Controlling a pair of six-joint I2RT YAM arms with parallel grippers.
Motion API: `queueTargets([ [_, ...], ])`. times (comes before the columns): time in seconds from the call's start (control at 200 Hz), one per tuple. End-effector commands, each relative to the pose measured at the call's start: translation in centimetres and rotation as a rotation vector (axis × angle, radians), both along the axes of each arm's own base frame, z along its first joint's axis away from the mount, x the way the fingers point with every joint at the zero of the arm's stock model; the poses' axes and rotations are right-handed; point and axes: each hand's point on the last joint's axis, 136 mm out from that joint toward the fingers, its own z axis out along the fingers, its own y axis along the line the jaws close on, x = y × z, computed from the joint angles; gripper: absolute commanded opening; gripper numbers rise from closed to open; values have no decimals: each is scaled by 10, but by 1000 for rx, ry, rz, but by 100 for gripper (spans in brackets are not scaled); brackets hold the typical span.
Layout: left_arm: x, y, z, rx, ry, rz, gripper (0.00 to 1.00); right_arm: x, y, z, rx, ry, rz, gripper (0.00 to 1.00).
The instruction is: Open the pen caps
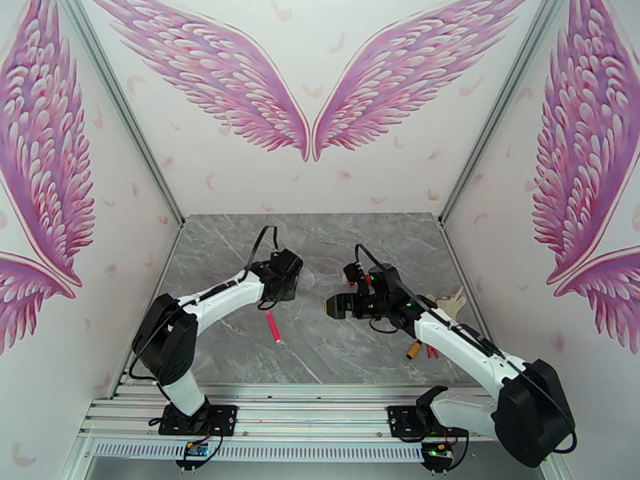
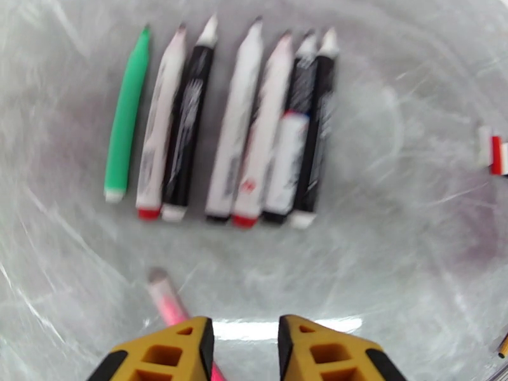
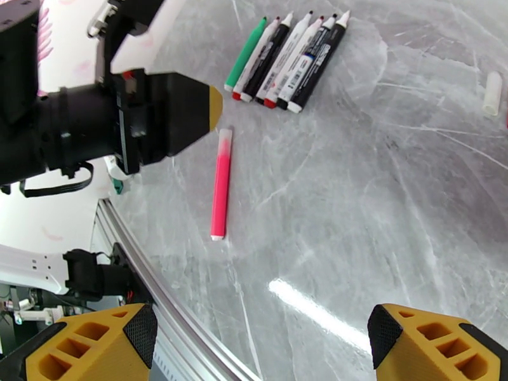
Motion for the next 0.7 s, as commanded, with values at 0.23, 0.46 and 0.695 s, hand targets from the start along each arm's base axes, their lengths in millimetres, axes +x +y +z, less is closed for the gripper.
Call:
queueTargets([
  [0.23,-30,15,-26,-100,129,153,35,-5,5,-1,-34,-16,25,93],
  [0.46,-39,26,-39,-81,181,216,34,-2,5,-4,-53,-17,20,93],
  [0.695,-44,26,-47,-91,204,218,37,0,4,-8,-64,-14,13,93],
])
